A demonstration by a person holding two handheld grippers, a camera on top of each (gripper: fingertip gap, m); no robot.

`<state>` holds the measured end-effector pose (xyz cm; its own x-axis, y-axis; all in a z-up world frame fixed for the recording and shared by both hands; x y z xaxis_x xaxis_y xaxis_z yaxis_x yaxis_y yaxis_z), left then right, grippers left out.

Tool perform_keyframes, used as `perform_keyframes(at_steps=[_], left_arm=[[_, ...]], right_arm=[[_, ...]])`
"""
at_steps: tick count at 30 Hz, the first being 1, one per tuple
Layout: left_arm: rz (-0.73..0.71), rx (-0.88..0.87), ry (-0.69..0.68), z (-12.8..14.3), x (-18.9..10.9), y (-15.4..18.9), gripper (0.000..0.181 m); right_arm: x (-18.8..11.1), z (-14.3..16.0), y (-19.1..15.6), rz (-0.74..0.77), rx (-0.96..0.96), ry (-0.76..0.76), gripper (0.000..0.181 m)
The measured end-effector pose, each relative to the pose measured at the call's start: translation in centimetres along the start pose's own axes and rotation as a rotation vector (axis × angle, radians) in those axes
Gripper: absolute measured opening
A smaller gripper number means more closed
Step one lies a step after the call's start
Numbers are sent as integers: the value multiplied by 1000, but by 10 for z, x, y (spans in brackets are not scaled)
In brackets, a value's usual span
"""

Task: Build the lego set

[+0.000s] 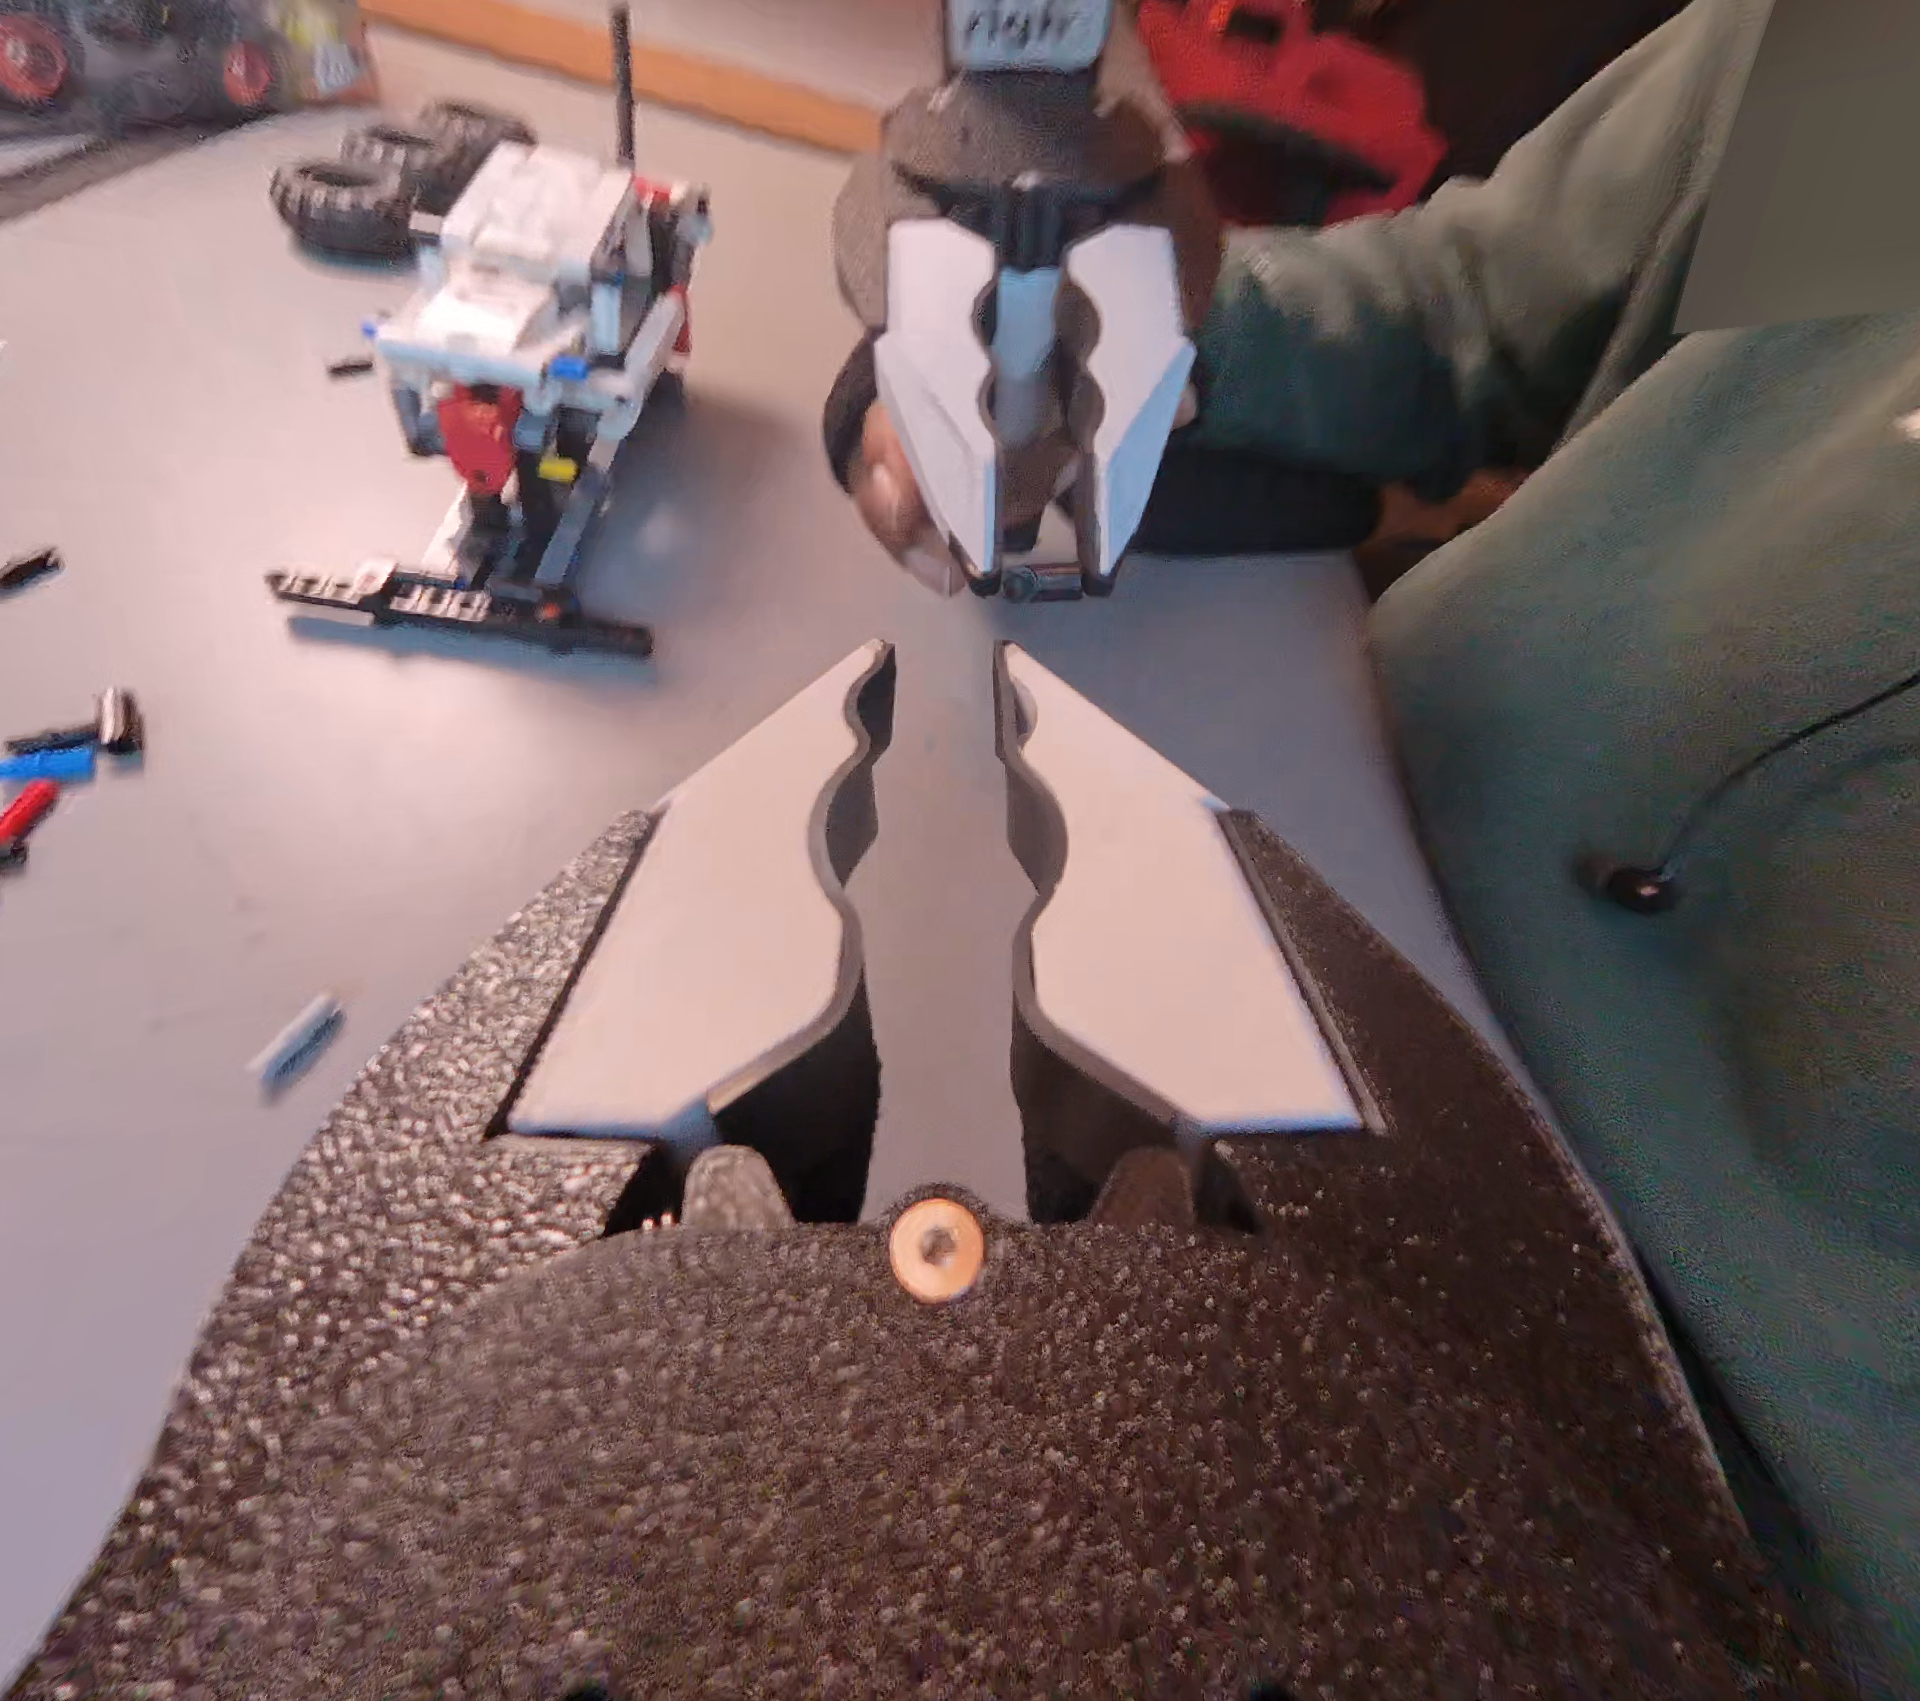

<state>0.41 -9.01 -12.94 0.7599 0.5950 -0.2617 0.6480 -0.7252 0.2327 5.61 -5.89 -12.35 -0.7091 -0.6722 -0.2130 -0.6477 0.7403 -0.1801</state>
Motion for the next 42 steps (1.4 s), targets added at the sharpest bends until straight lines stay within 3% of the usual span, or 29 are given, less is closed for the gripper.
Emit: perform_keyframes(at_steps=[3, 6, 12, 23, 27, 33, 37, 42], left_arm=[[117, -4, 154, -23, -5, 19, 17], [157, 36, 225, -34, -8, 32, 14], [163, 119, 230, -36, -8, 44, 6], [146, 159, 205, -33, -7, 45, 4], [59, 126, 149, -27, -6, 29, 4], [-146, 110, -83, 5, 9, -3, 4], [-205, 117, -191, 21, 19, -10, 4], [-252, 134, -266, 32, 26, -15, 4]], right_arm=[[-10, -25, -13, -136, 91, 199, 15], [-9, -30, -21, -222, 157, 261, 15], [-4, -32, -29, -353, 294, 304, 15], [-1, -29, -28, -428, 419, 295, 15], [-1, -22, -14, -276, 336, 221, 15], [-1, 8, 12, 124, -74, -90, 18], [7, 29, 18, 252, -237, -263, 5], [9, 42, 23, 306, -334, -373, 4]])
Point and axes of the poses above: each gripper's, where its closed fingertips meet, x out along the fingers, z out of its underside, y = z × x across the jaws, the point moved 3 cm from there along -x, back along the fingers, and after that the axes turned 1 degree about -x, right-handed, at the moved point
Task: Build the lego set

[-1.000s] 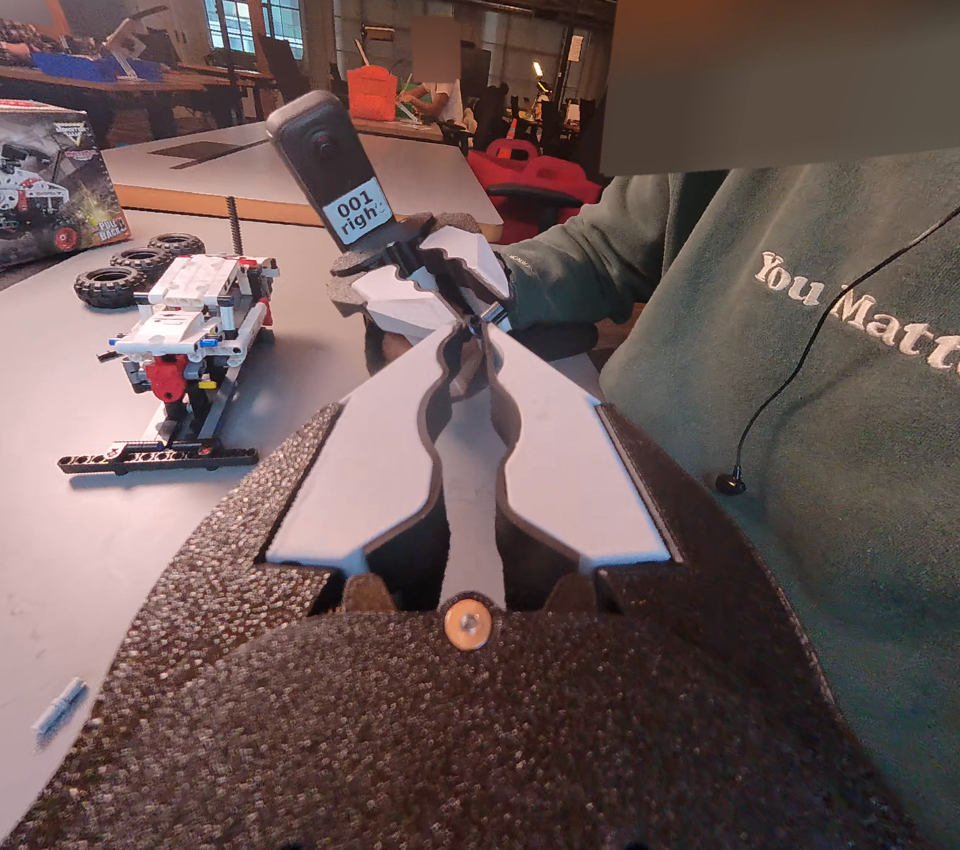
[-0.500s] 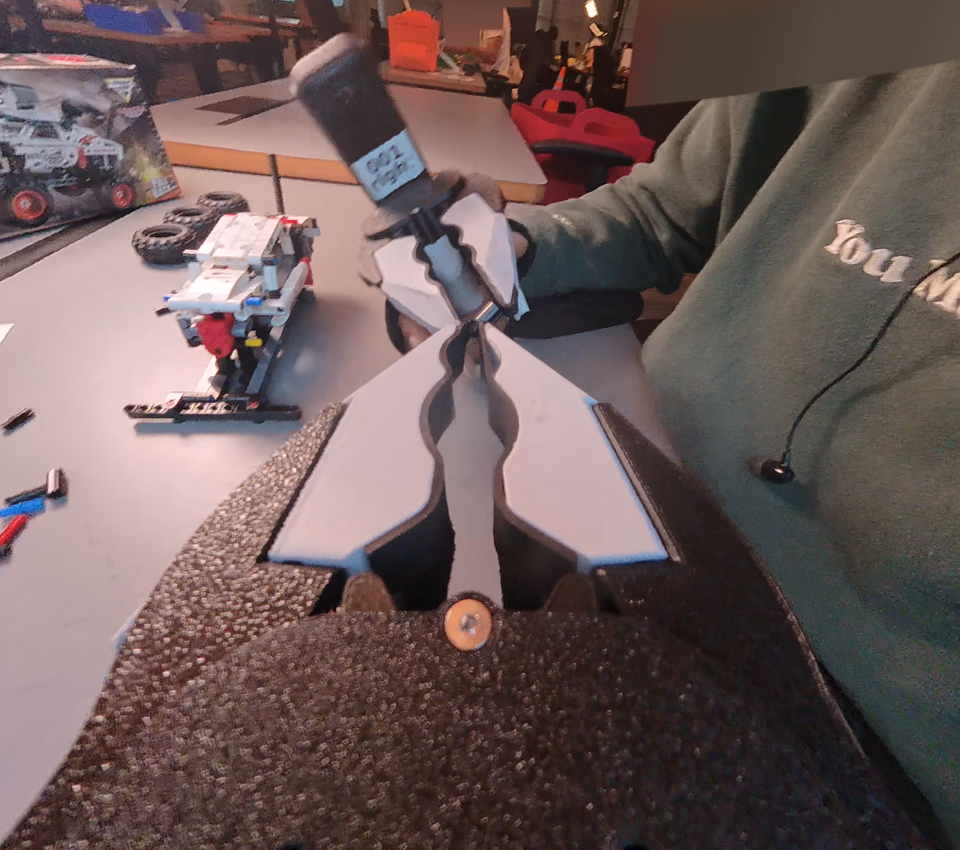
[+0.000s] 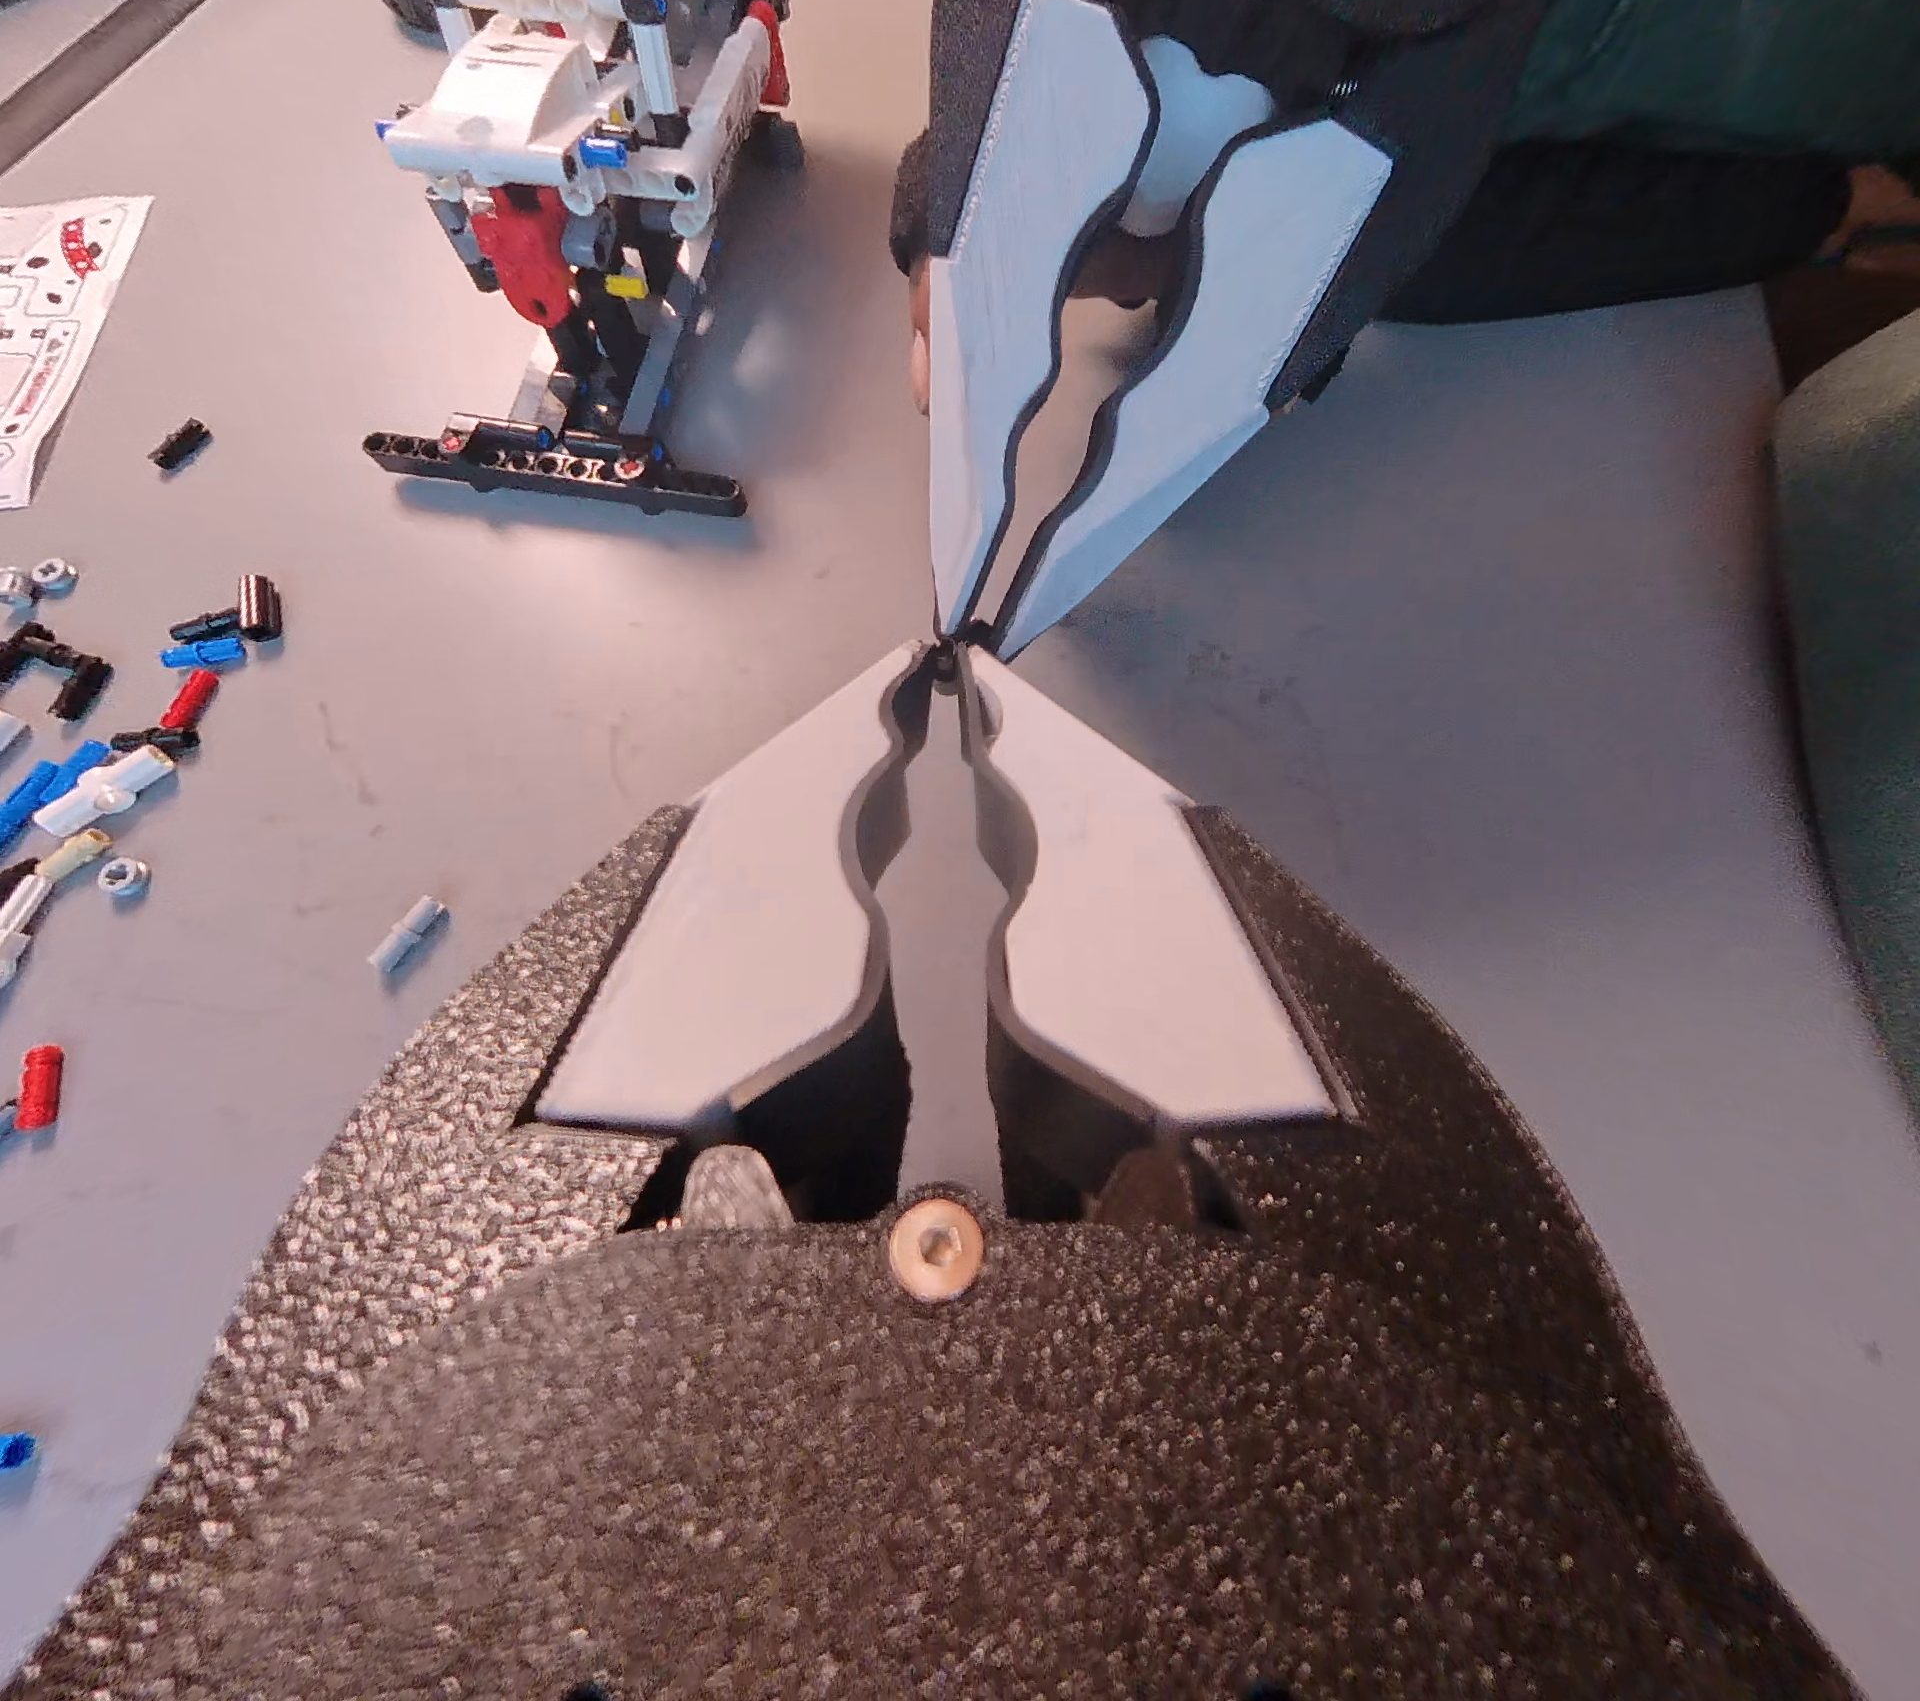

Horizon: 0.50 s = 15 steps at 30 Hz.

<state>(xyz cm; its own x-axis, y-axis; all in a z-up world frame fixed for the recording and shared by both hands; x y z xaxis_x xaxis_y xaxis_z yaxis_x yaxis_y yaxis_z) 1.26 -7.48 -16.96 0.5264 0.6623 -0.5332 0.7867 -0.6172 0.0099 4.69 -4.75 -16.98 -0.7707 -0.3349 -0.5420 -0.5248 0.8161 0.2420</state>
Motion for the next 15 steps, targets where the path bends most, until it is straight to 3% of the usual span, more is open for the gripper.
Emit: perform_keyframes(at_steps=[8, 15], left_arm=[[-40, 47, -140, 19, 17, 2, 4], [-26, 41, -148, 21, 19, 3, 4]], right_arm=[[13, 21, -6, -22, -17, -126, 4], [15, 24, -9, -37, -5, -162, 4]])
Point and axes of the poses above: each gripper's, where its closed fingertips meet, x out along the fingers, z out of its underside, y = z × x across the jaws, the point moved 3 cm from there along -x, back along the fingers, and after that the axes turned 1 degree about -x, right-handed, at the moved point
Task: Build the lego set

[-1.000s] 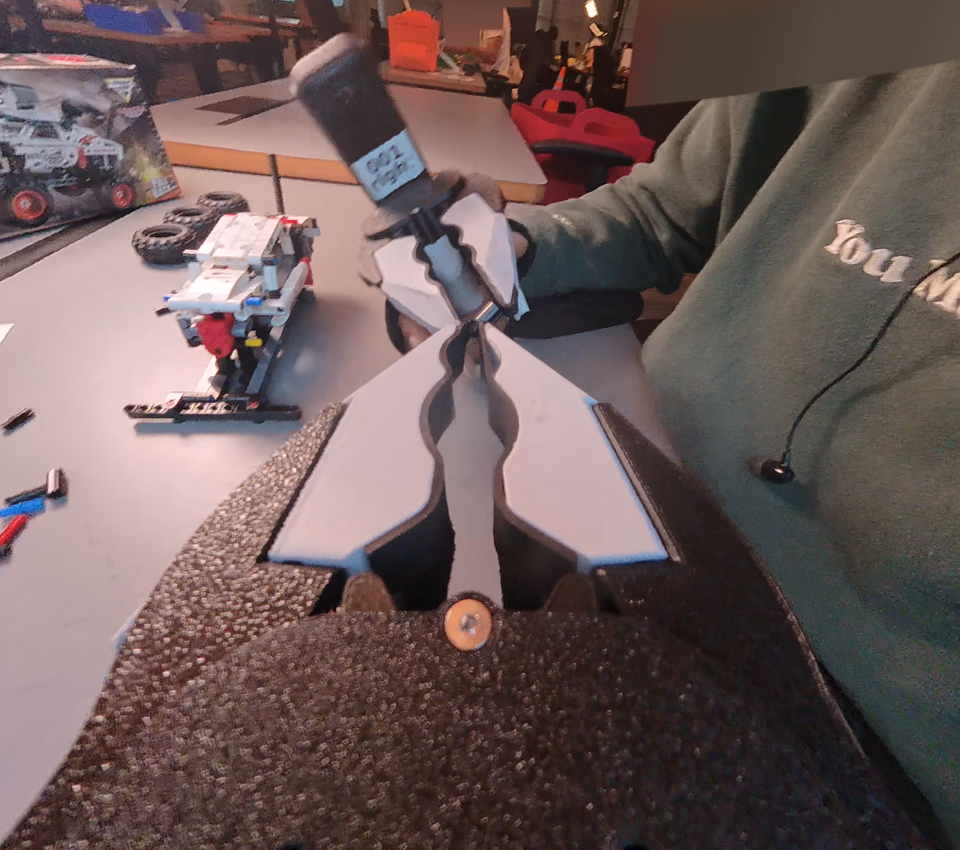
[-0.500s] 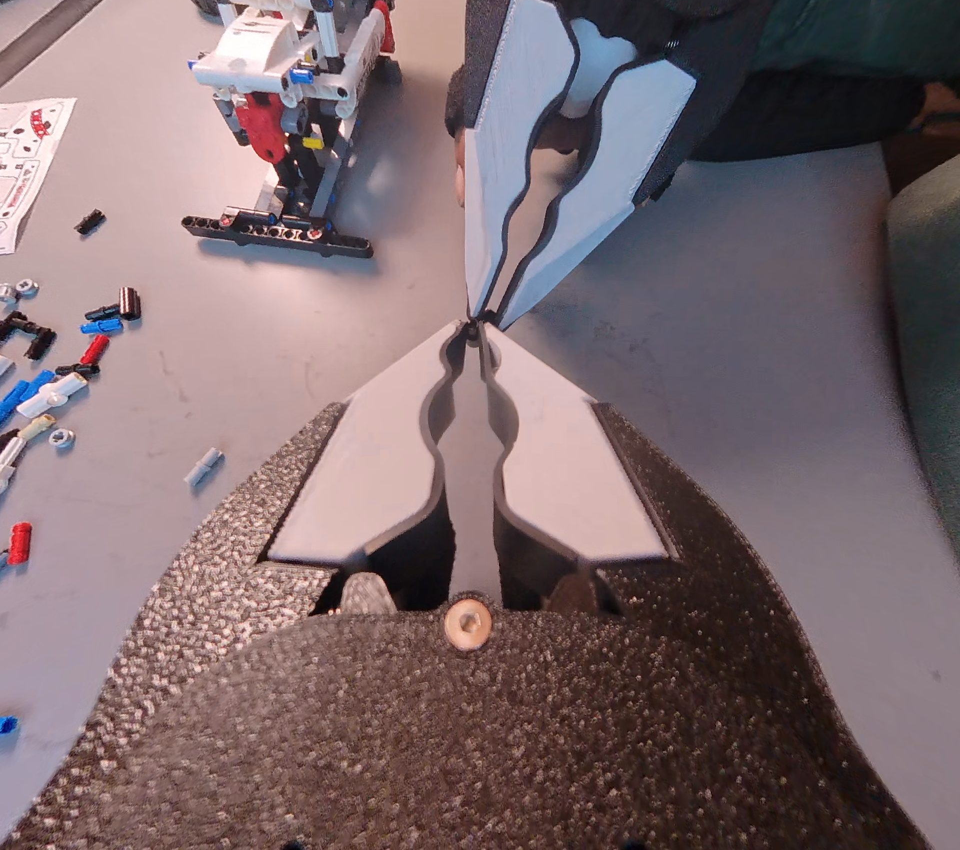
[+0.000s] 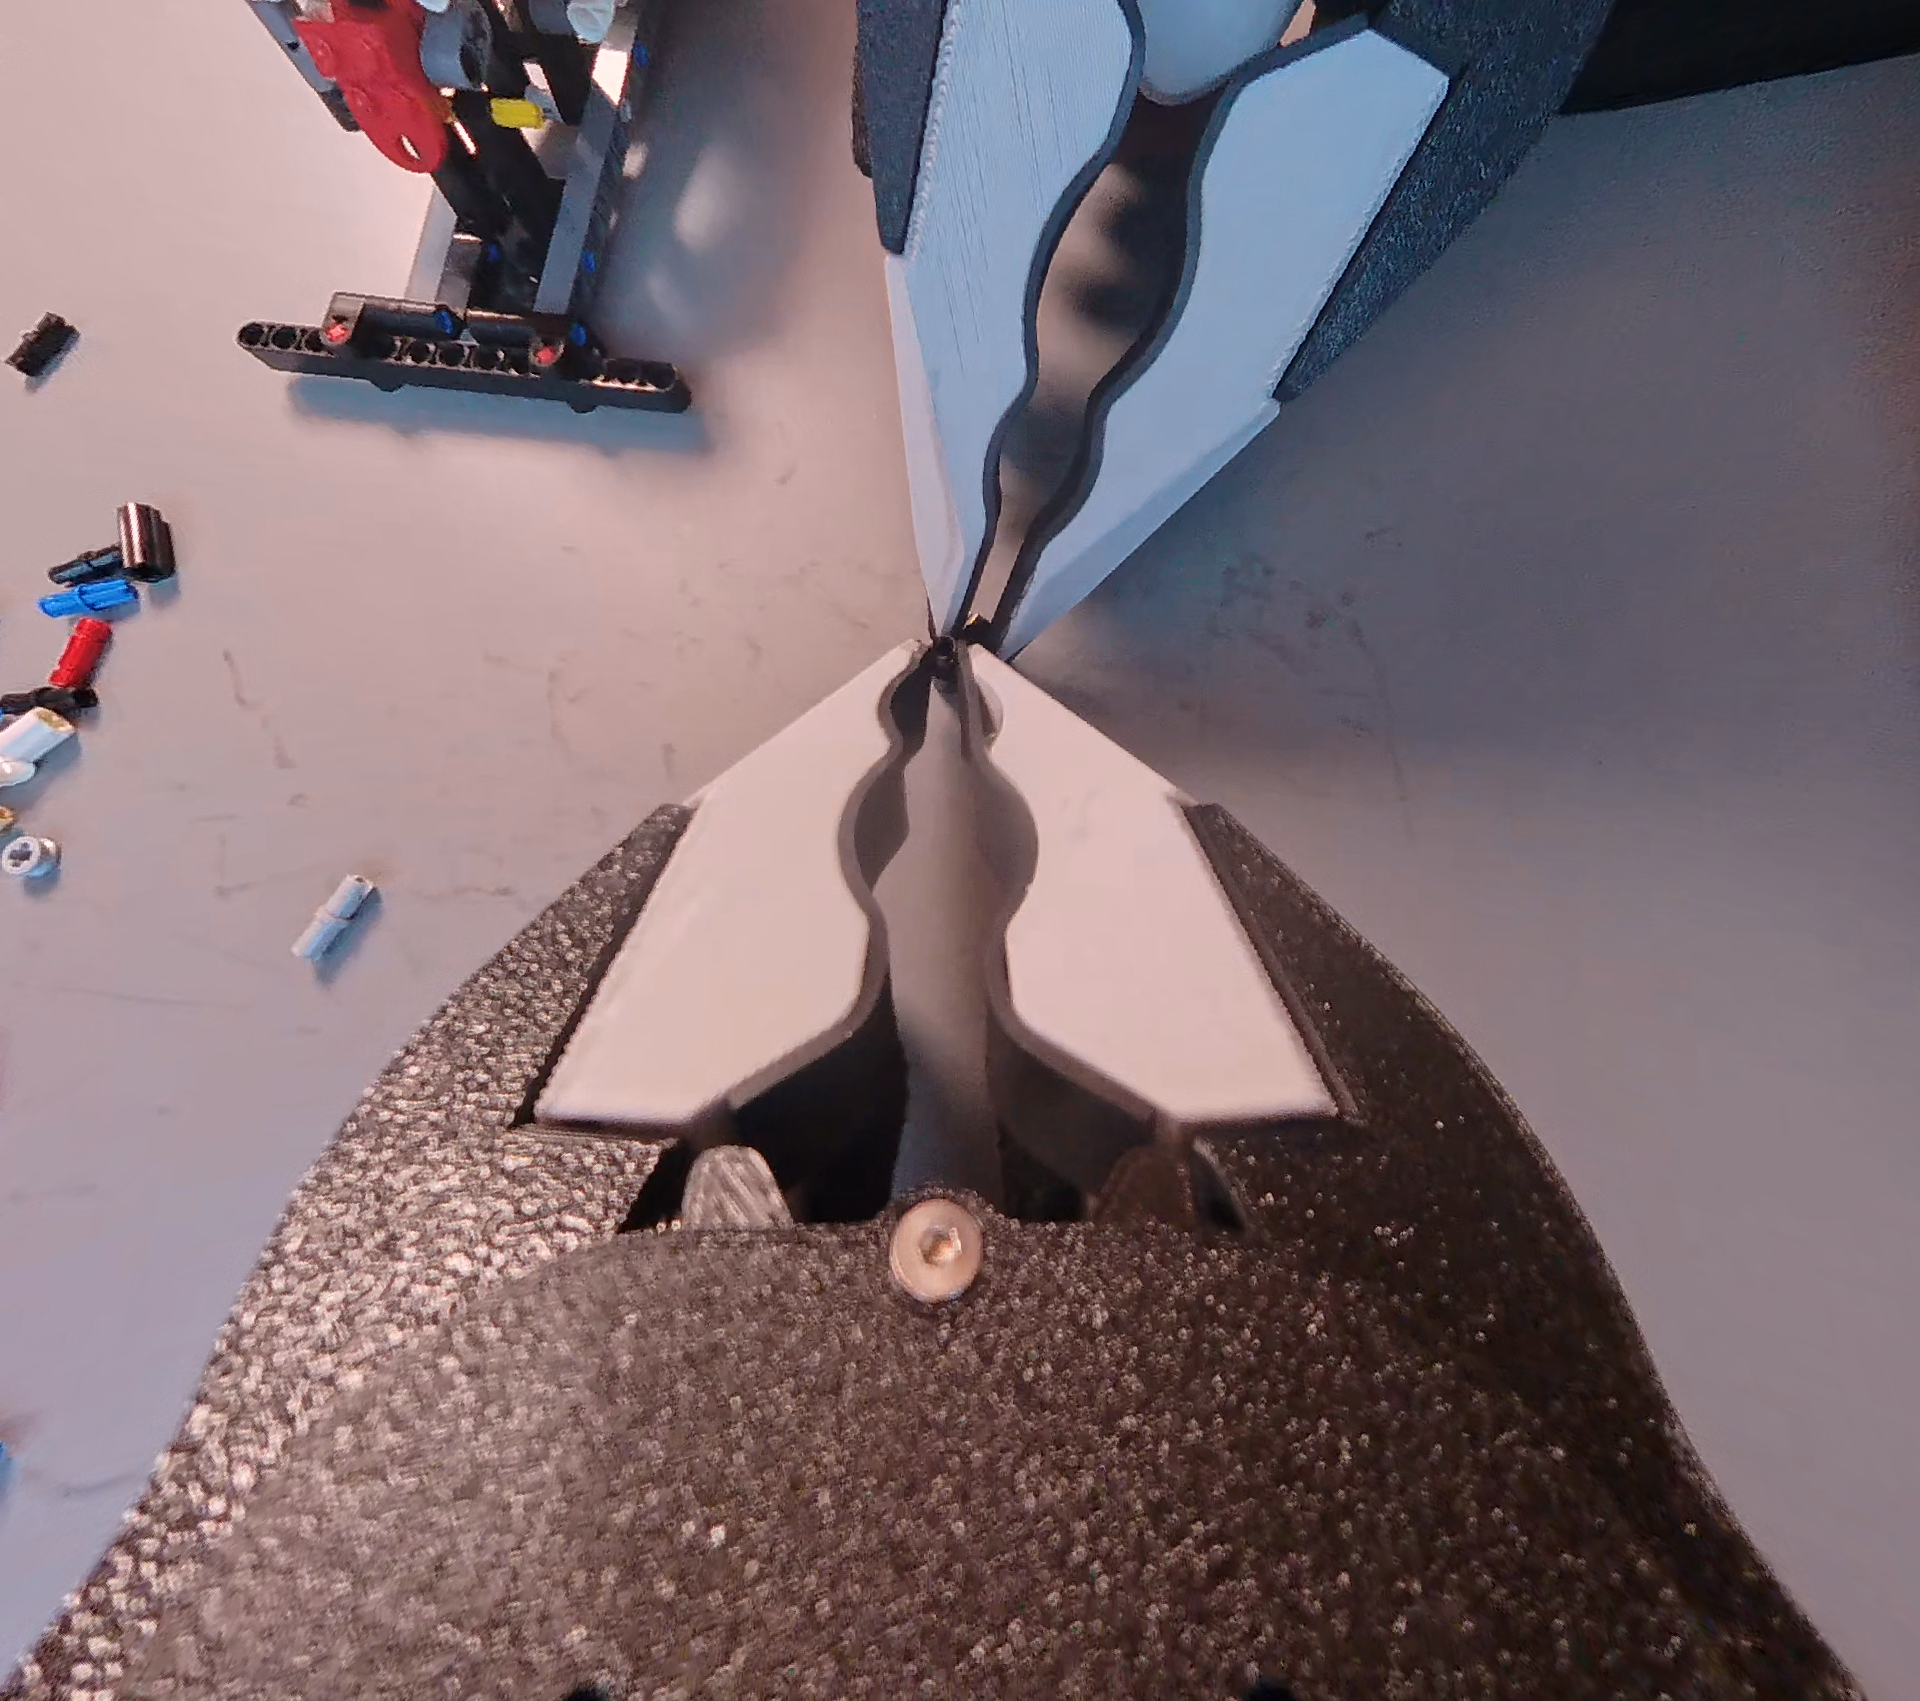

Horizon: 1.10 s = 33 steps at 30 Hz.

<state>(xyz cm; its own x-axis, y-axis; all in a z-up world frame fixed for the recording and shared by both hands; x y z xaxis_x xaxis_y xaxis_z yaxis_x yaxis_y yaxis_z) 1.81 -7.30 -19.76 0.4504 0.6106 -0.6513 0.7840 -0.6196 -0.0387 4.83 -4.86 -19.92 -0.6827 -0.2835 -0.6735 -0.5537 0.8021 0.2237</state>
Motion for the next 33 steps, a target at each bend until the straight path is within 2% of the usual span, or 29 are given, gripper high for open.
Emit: perform_keyframes(at_steps=[4, 7, 12, 18, 21, 24, 26, 29, 33], left_arm=[[23, -14, 40, -3, -8, -2, 13], [-27, -65, 89, -5, -26, -21, 15], [-151, -161, 28, 23, -49, -61, 16], [-91, -154, -58, 38, -33, -53, 17], [-107, -116, -75, 37, -29, -51, 8], [-131, -73, -82, 35, -29, -50, 7], [-73, -90, -17, 26, -29, -42, 7], [39, -67, 155, -2, -36, -23, 7], [85, -19, 297, -26, -45, -6, 7]], right_arm=[[0, 0, -1, 7, -13, -2, 5], [1, 0, -1, 7, -11, 1, 8], [-3, -3, 1, -6, 13, 34, 10], [-13, -5, 8, 2, 41, 72, 13], [-17, -3, 11, 5, 43, 71, 15], [-17, -2, 11, -11, 56, 80, 17], [-18, -6, 10, -18, 60, 110, 17], [-24, -21, 9, -16, 47, 215, 16], [-35, -37, 9, -70, 141, 344, 16]])
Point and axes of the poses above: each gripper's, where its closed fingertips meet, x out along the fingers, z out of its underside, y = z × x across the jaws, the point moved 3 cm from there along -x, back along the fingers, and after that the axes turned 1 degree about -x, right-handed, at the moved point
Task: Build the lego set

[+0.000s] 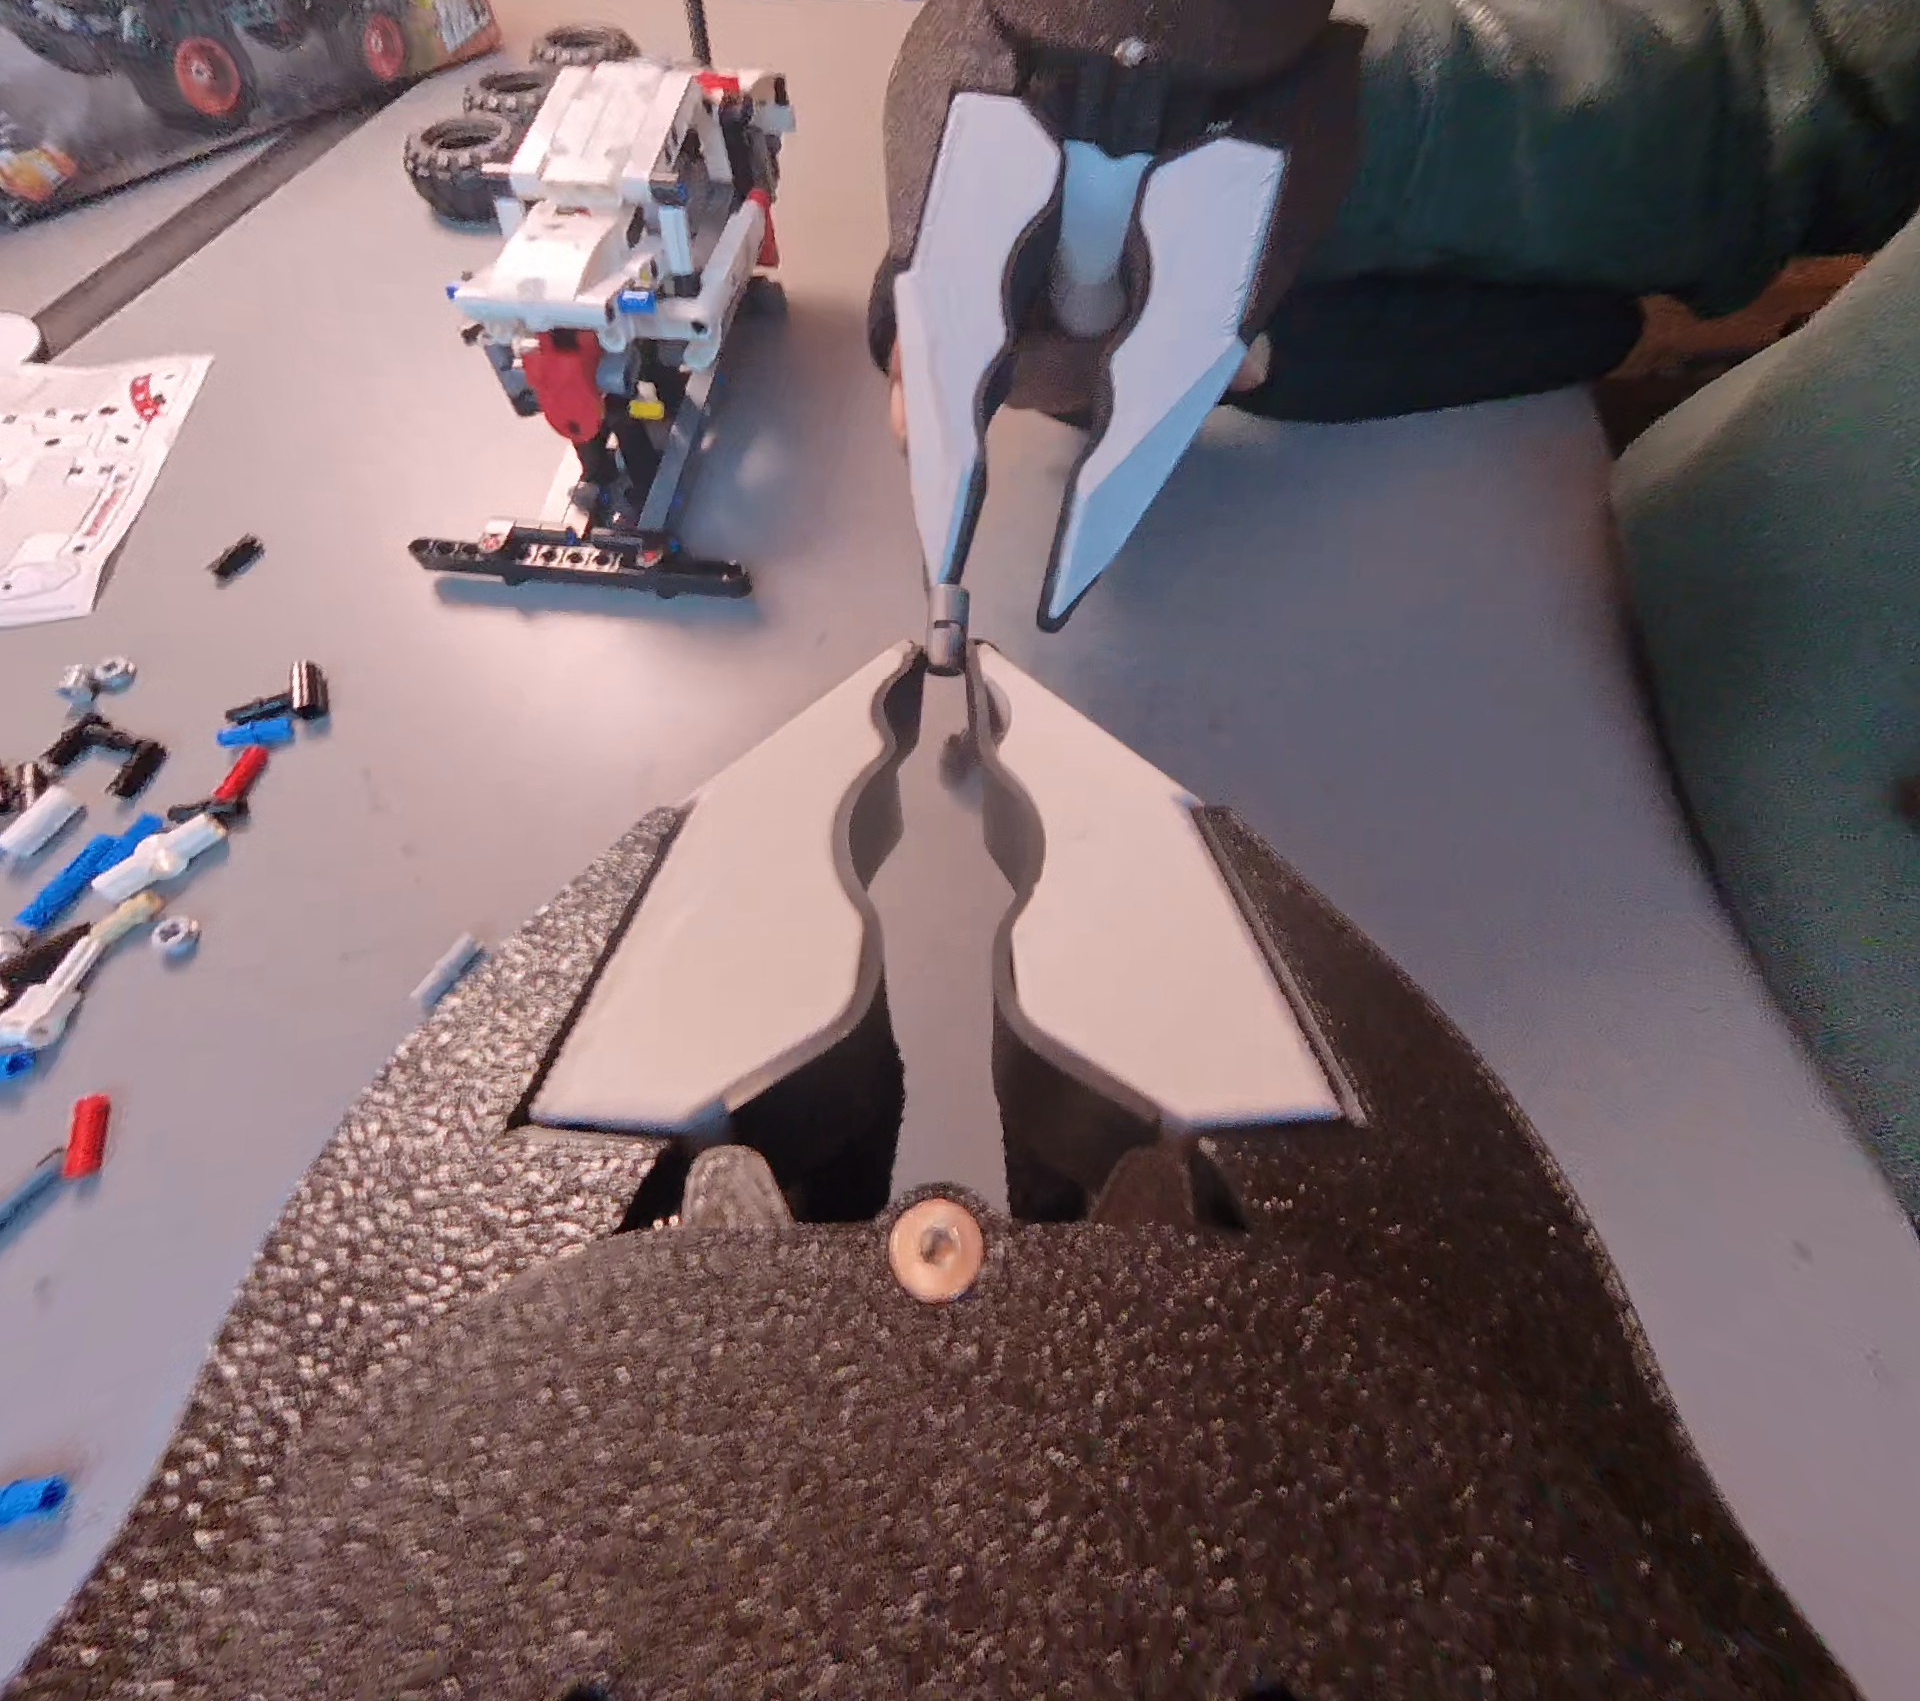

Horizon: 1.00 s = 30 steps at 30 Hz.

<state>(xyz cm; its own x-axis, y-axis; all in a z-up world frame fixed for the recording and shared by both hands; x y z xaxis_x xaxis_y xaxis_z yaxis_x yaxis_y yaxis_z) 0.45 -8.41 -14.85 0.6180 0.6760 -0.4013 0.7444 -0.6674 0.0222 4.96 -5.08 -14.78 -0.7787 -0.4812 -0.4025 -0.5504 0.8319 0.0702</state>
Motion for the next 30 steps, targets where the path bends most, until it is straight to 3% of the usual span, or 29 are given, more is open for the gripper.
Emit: perform_keyframes(at_steps=[15, 30], left_arm=[[-31, 65, 35, -9, -1, 6, 7], [28, -26, 64, -10, 0, 7, 7]], right_arm=[[-3, -10, 5, -60, 196, 107, 16], [-3, -13, 3, -60, 180, 119, 7]])
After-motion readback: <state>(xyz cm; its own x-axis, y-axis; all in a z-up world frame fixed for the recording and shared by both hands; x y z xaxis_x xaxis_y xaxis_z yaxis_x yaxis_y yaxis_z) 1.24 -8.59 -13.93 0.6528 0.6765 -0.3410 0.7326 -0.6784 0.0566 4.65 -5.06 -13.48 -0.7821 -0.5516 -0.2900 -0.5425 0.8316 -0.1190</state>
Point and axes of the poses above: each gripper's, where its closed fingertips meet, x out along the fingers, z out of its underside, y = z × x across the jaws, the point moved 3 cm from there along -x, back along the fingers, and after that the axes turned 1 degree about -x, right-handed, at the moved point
